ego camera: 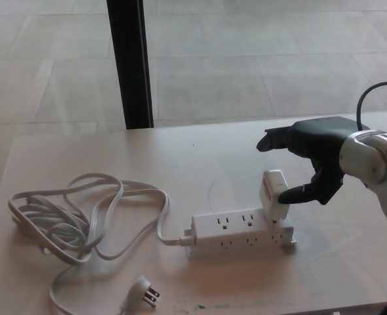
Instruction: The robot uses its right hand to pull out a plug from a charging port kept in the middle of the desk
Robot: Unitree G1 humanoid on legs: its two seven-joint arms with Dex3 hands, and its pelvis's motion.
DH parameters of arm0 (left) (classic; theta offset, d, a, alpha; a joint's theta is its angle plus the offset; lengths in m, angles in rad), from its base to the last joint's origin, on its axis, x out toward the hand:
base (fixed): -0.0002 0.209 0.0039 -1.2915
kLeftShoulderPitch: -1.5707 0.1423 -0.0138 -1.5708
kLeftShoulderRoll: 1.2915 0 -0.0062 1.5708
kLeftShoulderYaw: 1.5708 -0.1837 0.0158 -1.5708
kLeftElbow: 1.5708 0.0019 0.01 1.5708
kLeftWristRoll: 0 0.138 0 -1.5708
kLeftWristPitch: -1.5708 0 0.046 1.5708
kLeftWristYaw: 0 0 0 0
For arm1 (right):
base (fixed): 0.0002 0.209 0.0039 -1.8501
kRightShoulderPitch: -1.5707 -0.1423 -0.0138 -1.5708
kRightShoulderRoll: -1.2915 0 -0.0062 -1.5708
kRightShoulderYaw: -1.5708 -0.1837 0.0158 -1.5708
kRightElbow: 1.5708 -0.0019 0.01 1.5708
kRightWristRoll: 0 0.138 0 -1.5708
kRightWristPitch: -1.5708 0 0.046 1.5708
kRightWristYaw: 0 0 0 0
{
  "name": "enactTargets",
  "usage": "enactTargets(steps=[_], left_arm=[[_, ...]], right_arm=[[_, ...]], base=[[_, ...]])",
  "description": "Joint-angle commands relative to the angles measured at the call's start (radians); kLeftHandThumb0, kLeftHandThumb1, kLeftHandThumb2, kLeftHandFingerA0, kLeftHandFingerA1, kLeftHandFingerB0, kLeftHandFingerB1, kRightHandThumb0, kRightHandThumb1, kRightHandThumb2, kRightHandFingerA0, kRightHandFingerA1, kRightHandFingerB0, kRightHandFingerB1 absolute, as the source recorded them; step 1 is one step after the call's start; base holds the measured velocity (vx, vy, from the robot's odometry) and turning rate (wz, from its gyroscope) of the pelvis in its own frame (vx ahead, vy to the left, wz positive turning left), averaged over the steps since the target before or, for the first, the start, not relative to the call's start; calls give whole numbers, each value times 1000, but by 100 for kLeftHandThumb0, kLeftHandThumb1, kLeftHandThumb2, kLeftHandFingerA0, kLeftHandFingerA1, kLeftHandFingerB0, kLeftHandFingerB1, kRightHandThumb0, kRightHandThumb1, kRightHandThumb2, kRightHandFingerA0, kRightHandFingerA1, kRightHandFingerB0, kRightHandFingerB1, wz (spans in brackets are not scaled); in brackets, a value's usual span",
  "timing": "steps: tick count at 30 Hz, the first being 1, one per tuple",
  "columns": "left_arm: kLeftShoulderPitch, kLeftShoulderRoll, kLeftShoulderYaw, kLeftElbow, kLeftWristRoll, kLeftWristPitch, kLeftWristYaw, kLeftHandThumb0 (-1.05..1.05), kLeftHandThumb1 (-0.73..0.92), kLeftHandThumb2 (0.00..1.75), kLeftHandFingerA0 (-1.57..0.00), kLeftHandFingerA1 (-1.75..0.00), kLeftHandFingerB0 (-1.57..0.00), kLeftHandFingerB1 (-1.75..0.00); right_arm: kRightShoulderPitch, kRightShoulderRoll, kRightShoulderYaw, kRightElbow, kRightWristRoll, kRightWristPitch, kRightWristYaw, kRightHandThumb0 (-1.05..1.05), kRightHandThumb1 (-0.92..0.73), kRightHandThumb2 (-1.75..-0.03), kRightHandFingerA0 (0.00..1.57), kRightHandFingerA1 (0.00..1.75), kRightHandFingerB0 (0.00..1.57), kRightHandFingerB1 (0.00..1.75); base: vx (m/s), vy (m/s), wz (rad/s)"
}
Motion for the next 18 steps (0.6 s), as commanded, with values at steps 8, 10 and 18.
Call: enactTargets(steps=[8, 10, 18], left_arm=[[6, 23, 1, -18, -7, 21, -15, -68, 92, 70, -29, -61, -16, -47], [5, 24, 1, -16, -5, 24, -11, -69, 92, 70, -30, -61, -15, -47], [11, 20, 15, -32, -19, 44, -23, -70, 92, 68, -28, -58, -15, -45]], right_arm=[[-10, 33, -12, 7, -51, -5, 26, -99, -55, -93, 84, 135, 10, 42], [-6, 37, -8, -1, -62, 11, 36, -101, -56, -93, 80, 130, 12, 40], [11, 35, -14, -1, -75, 16, 49, -93, -51, -92, 89, 137, 9, 42]], base=[[0, 0, 0], [0, 0, 0], [0, 0, 0]])
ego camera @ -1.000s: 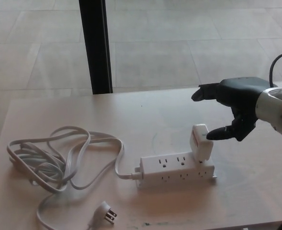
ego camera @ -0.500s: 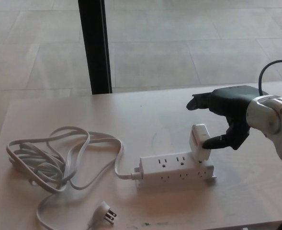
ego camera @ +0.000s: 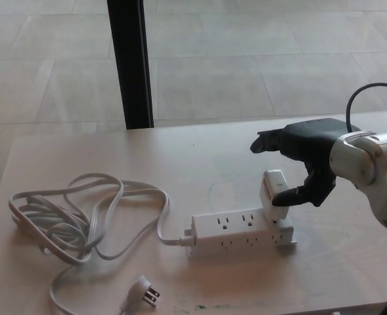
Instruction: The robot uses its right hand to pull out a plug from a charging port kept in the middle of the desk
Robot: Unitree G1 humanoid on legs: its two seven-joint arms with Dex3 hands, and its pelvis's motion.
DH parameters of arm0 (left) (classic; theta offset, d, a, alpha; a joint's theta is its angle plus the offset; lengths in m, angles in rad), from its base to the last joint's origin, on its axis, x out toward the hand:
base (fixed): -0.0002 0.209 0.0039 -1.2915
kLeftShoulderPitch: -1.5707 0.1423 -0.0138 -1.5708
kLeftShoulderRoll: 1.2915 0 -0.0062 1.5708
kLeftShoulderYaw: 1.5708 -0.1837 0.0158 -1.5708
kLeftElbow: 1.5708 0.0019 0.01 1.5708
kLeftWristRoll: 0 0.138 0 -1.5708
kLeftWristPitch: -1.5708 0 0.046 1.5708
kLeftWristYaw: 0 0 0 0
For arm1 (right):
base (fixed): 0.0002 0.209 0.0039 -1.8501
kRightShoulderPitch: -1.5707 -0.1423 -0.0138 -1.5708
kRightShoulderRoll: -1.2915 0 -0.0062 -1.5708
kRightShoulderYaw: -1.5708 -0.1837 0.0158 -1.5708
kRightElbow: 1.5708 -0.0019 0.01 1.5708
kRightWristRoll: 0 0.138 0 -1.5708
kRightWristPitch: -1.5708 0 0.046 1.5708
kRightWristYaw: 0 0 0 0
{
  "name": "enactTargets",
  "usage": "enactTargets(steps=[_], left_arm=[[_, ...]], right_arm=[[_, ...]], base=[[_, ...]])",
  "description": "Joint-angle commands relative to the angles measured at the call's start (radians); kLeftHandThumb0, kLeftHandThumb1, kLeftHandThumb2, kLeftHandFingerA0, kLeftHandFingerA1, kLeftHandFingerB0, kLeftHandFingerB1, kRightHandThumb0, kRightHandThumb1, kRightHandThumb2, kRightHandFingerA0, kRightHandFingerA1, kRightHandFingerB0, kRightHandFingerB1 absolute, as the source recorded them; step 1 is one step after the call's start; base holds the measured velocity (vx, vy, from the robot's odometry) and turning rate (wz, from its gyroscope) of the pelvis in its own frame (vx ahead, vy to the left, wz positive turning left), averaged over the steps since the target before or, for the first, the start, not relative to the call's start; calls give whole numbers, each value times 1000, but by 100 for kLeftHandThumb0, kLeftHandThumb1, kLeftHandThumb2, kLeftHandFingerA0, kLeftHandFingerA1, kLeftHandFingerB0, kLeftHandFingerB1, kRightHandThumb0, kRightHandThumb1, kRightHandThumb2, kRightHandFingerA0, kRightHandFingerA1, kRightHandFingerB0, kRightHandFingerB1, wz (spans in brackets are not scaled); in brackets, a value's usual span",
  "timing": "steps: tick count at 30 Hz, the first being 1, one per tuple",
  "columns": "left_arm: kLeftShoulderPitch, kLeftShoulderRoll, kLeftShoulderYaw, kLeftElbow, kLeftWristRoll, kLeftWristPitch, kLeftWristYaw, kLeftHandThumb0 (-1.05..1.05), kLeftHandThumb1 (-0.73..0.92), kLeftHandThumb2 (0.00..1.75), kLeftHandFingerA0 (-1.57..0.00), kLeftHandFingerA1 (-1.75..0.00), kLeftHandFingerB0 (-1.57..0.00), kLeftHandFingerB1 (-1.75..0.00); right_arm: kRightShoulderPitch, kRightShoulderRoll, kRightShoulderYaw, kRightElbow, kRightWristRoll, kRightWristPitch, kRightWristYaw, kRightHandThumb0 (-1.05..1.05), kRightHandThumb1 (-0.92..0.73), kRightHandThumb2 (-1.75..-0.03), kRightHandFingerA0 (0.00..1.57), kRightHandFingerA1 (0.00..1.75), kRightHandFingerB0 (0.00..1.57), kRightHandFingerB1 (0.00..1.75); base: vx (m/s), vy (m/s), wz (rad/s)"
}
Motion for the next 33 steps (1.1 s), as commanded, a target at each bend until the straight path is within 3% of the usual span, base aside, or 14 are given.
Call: enactTargets(steps=[1, 7, 8, 9, 15, 16, 18, 20, 22, 23, 26, 27, 29, 33], left_arm=[[11, 14, 6, -6, -10, 21, -11, -71, 92, 69, -30, -60, -15, -46], [0, 19, -3, 9, 5, 9, -2, -71, 92, 70, -31, -58, -16, -44], [-3, 19, -2, 13, 4, 9, -2, -71, 92, 70, -30, -58, -16, -44], [0, 15, -1, 4, 1, 11, 0, -70, 73, 107, -27, -62, -13, -53], [-6, 14, 2, 1, -3, 25, 4, -71, 92, 70, -32, -56, -17, -44], [-11, 14, -1, 14, 0, 12, 3, -70, 74, 107, -28, -61, -15, -52], [-14, 15, -1, 24, 2, 5, 1, -70, 73, 107, -29, -62, -15, -53], [-20, 16, -6, 37, 9, -2, 10, -70, 74, 107, -29, -61, -15, -52], [-33, 14, -3, 53, 8, 7, 23, -69, 92, 68, -35, -58, -22, -45], [-30, 14, 1, 51, 0, 7, 13, -68, 74, 106, -29, -61, -15, -52], [-32, 15, 1, 54, 0, 10, 12, -68, 74, 107, -29, -62, -16, -52], [-43, 17, -2, 81, 8, -5, 19, -70, 92, 69, -36, -59, -23, -44], [-57, 18, -3, 105, 10, -8, 24, -70, 92, 69, -35, -59, -22, -44], [-39, 17, -6, 69, 9, -6, 17, -70, 74, 108, -29, -61, -16, -53]], right_arm=[[15, 3, -12, -1, -18, 10, 25, -91, -62, -64, 79, 155, 17, 34], [13, 14, -13, 2, -28, 29, 44, -100, -53, -90, 85, 135, 13, 40], [14, 15, -12, 3, -31, 30, 45, -91, -60, -61, 77, 142, 17, 32], [8, 12, -12, 13, -33, 24, 47, -92, -60, -61, 76, 141, 16, 32], [7, 10, -16, 21, -40, 25, 56, -99, -51, -89, 83, 136, 11, 41], [7, 11, -16, 20, -39, 30, 65, -91, -48, -88, 80, 129, 11, 41], [9, 14, -19, 20, -38, 33, 69, -89, -58, -60, 75, 141, 16, 32], [12, 19, -21, 23, -34, 38, 76, -98, -50, -88, 83, 135, 10, 40], [17, 20, -19, 18, -37, 43, 86, -98, -50, -88, 84, 138, 10, 41], [21, 19, -19, 14, -38, 43, 86, -97, -49, -87, 84, 138, 11, 42], [28, 13, -10, 18, -45, 49, 110, -95, -46, -84, 80, 139, 10, 41], [29, 14, -8, 22, -48, 56, 117, -94, -45, -83, 79, 139, 10, 40], [33, 17, -12, 25, -46, 56, 113, -89, -42, -82, 81, 140, 11, 41], [35, 25, -17, 27, -49, 60, 104, -85, -54, -61, 70, 155, 21, 33]], base=[[0, 0, 0], [0, 0, 0], [0, 0, 0], [0, 0, 0], [0, 0, 0], [0, 0, 0], [0, 0, 0], [0, 0, 0], [0, 0, 0], [0, 0, 0], [0, 0, 0], [0, 0, 0], [0, 0, 0], [0, 0, 0]])
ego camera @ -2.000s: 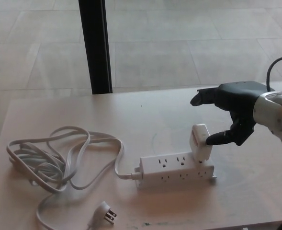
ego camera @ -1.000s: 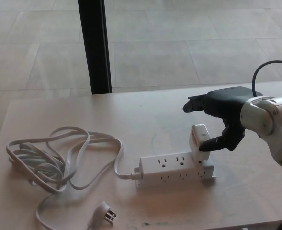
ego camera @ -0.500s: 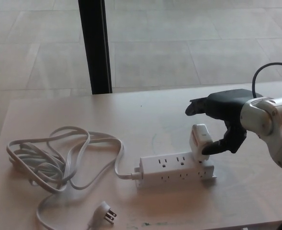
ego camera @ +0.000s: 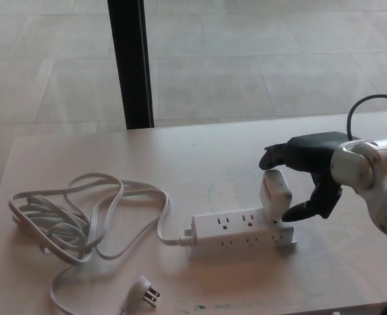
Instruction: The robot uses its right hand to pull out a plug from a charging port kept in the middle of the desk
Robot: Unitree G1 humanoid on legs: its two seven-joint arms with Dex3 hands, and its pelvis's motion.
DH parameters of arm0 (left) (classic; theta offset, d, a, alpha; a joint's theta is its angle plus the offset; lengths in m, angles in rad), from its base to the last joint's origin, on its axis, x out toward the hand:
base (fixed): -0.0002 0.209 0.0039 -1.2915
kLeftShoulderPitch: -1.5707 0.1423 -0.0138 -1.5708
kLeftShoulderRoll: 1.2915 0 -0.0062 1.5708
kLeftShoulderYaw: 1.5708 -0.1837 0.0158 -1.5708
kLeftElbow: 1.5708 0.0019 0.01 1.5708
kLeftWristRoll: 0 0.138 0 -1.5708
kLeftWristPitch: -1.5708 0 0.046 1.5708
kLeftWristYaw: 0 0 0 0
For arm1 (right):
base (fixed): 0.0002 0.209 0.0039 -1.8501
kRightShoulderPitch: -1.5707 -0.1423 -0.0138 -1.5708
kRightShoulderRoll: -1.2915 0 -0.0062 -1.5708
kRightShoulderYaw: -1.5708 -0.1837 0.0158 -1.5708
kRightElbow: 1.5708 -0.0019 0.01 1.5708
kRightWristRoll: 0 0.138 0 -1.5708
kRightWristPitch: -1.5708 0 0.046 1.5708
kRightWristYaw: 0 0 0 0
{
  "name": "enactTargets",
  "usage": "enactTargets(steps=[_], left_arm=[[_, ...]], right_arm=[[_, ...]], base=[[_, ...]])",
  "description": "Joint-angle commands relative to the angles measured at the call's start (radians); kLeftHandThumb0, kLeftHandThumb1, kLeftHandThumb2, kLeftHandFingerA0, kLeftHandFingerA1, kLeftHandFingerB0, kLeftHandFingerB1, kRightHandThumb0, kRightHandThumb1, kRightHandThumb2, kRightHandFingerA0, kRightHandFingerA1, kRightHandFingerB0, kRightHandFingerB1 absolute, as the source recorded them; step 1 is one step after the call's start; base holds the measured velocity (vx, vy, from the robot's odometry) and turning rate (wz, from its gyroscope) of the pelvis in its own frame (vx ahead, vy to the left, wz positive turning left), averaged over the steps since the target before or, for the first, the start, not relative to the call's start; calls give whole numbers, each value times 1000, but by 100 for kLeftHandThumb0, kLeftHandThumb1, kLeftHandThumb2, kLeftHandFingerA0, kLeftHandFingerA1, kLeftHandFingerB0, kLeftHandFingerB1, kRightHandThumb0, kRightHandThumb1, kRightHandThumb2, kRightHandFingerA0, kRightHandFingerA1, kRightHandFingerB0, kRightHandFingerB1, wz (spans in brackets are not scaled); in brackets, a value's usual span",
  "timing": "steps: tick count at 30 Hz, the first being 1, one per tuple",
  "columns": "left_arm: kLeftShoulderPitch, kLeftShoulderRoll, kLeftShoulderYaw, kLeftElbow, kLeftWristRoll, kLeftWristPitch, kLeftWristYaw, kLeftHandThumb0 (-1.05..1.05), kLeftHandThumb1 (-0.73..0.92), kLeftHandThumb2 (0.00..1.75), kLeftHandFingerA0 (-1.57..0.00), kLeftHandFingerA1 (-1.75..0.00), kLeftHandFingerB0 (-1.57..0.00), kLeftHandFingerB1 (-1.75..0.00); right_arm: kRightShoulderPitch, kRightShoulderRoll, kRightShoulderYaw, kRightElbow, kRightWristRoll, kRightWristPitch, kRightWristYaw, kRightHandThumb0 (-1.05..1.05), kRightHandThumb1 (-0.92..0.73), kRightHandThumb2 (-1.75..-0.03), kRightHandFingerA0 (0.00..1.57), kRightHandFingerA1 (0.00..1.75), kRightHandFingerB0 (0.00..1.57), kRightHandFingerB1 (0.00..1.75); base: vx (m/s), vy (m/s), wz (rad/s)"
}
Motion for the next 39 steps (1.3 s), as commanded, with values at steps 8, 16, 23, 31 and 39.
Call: enactTargets(steps=[8, 16, 23, 31, 39], left_arm=[[-13, 9, 7, 9, -5, -10, 9, -71, 75, 108, -29, -61, -15, -52], [-11, 8, 11, 3, -10, -11, 3, -71, 74, 108, -30, -61, -17, -53], [-8, 8, 2, 10, 0, -27, 8, -72, 92, 71, -35, -57, -20, -44], [-21, 3, 26, 23, -23, -14, -2, -73, 92, 70, -35, -57, -21, -44], [-10, -3, 30, -3, -30, -10, -15, -74, 76, 109, -28, -60, -14, -52]], right_arm=[[27, 13, -27, 8, -11, -12, -53, -56, -56, -60, 73, 149, 41, 44], [36, 10, -41, 7, -18, -35, -98, -35, -69, -63, 77, 138, 53, 53], [82, 22, -64, 2, -27, -88, -232, -34, -73, -69, 81, 162, 78, 74], [125, 38, -67, -5, -43, -110, -307, -37, -58, -67, 88, 163, 93, 72], [175, 54, -25, -23, -116, -77, -368, -33, -62, -69, 88, 167, 86, 82]], base=[[0, 0, 0], [0, 0, 0], [0, 0, 0], [0, 0, 0], [0, 0, 0]])
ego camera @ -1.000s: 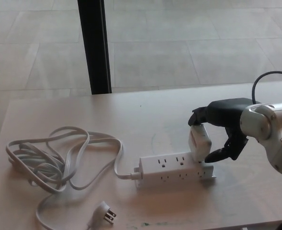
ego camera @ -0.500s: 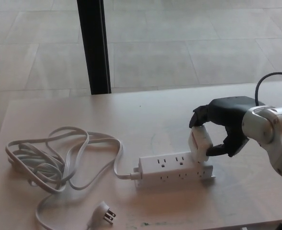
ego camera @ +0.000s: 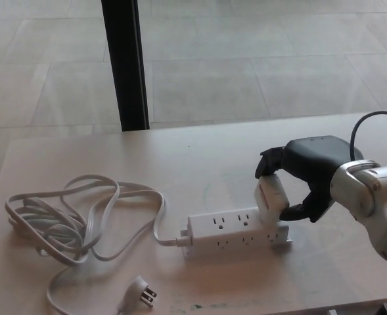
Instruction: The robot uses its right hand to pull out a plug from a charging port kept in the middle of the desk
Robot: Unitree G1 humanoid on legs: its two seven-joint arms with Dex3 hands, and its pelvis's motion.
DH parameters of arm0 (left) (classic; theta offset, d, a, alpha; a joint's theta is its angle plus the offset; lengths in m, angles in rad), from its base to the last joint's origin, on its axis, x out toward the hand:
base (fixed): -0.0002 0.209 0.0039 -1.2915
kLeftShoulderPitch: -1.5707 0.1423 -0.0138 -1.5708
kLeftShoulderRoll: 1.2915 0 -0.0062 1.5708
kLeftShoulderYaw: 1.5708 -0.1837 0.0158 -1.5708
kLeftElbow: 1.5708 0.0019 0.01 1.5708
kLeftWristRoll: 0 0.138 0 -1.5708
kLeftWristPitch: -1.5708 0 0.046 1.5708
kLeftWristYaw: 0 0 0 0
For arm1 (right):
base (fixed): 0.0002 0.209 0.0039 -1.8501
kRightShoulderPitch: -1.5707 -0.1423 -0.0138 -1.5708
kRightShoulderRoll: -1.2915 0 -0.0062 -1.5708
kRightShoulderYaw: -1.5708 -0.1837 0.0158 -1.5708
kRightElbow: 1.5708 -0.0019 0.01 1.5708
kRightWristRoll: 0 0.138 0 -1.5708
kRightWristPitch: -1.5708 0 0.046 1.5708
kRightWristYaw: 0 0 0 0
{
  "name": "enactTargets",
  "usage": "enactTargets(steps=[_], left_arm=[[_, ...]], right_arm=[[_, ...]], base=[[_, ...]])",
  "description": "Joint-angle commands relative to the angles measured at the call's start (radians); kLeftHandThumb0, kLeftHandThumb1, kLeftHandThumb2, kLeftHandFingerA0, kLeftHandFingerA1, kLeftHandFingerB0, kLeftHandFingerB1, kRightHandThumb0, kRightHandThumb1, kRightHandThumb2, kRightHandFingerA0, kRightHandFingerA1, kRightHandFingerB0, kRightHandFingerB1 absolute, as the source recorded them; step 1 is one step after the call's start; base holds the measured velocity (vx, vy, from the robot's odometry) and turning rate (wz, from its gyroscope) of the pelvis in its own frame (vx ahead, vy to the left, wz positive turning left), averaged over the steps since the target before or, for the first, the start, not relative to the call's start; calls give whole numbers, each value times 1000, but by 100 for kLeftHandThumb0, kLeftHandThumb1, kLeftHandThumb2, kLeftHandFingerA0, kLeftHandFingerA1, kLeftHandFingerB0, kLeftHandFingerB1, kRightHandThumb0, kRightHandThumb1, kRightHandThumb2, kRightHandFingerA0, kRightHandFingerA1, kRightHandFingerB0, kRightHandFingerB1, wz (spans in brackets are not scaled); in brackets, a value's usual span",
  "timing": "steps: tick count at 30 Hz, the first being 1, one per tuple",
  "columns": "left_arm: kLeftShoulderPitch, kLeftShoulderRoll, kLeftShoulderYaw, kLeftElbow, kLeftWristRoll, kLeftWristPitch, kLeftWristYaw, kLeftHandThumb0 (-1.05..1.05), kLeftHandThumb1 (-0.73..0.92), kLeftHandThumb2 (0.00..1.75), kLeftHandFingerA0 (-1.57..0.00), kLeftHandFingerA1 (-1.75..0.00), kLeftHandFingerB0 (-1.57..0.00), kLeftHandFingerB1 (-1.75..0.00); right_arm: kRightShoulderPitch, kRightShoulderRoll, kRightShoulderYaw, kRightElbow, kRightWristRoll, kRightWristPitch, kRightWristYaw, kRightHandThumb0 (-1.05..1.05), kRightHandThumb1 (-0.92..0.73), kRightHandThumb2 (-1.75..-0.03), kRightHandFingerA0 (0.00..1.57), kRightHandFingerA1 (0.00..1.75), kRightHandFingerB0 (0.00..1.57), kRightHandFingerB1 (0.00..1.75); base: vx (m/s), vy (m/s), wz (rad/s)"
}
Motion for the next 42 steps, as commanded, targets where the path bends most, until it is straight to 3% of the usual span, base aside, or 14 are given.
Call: enactTargets(steps=[1, 6, 7, 8, 17, 25, 31, 32, 33, 34, 36, 37, 39, 42], left_arm=[[0, 0, 12, -1, -21, -5, -17, -75, 76, 110, -28, -60, -13, -52], [7, 4, 11, -4, -19, -19, -36, -77, 76, 111, -28, -59, -11, -50], [4, 3, 11, 9, -16, -31, -30, -79, 92, 74, -34, -53, -17, -41], [2, 4, 14, 10, -20, -26, -35, -80, 79, 112, -31, -61, -12, -50], [19, -5, 32, -30, -43, -26, -64, -83, 81, 114, -28, -59, -9, -49], [17, -12, 44, -31, -59, -28, -70, -82, 92, 78, -30, -52, -7, -35], [15, -19, 49, -45, -62, -22, -67, -83, 85, 119, -28, -60, -5, -33], [14, -19, 48, -47, -60, -21, -65, -87, 92, 85, -31, -56, -3, -30], [15, -22, 52, -50, -64, -14, -63, -82, 84, 119, -27, -59, -5, -31], [15, -22, 52, -53, -64, -15, -60, -85, 92, 84, -32, -55, -4, -30], [12, -24, 56, -52, -68, -7, -57, -82, 84, 120, -31, -61, -5, -26], [11, -25, 58, -54, -71, -3, -56, -83, 92, 82, -32, -54, -1, -28], [8, -26, 63, -49, -74, 1, -49, -82, 83, 119, -33, -61, -5, -26], [12, -24, 66, -54, -77, 0, -55, -88, 91, 84, -36, -58, -3, -29]], right_arm=[[50, 18, 38, 2, -69, 20, -55, -31, -65, -71, 89, 169, 83, 79], [58, 28, 77, 11, -114, 85, -32, -33, -64, -83, 85, 170, 79, 59], [58, 29, 83, 13, -125, 98, -31, -31, -64, -82, 89, 169, 77, 53], [64, 35, 80, 13, -124, 112, -40, -31, -61, -79, 88, 169, 76, 56], [62, 18, 63, 33, -121, 106, -55, -35, -59, -81, 87, 169, 76, 63], [39, -8, 47, 51, -122, 65, -90, -38, -59, -85, 84, 175, 72, 156], [28, -3, 32, 45, -104, 67, -67, -39, -58, -89, 84, 175, 73, 138], [27, -2, 30, 39, -103, 70, -56, -39, -58, -88, 82, 175, 74, 96], [29, 5, 25, 35, -99, 72, -61, -40, -61, -83, 83, 171, 80, 79], [28, 7, 24, 32, -100, 72, -62, -39, -61, -81, 85, 175, 82, 83], [26, 18, 16, 24, -96, 82, -57, -38, -59, -84, 88, 175, 80, 86], [22, 19, 13, 17, -95, 85, -49, -39, -58, -89, 88, 175, 83, 91], [2, 18, 10, 3, -96, 86, -23, -39, -60, -86, 87, 175, 75, 93], [-30, 19, 7, 14, -95, 87, 1, -36, -56, -92, 90, 175, 75, 97]], base=[[0, 0, 0], [0, 0, 0], [0, 0, 0], [0, 0, 0], [0, 0, 0], [0, 0, 0], [0, 0, 0], [0, 0, 0], [0, 0, 0], [0, 0, 0], [0, 0, 0], [0, 0, 0], [0, 0, 0], [0, 0, 0]])
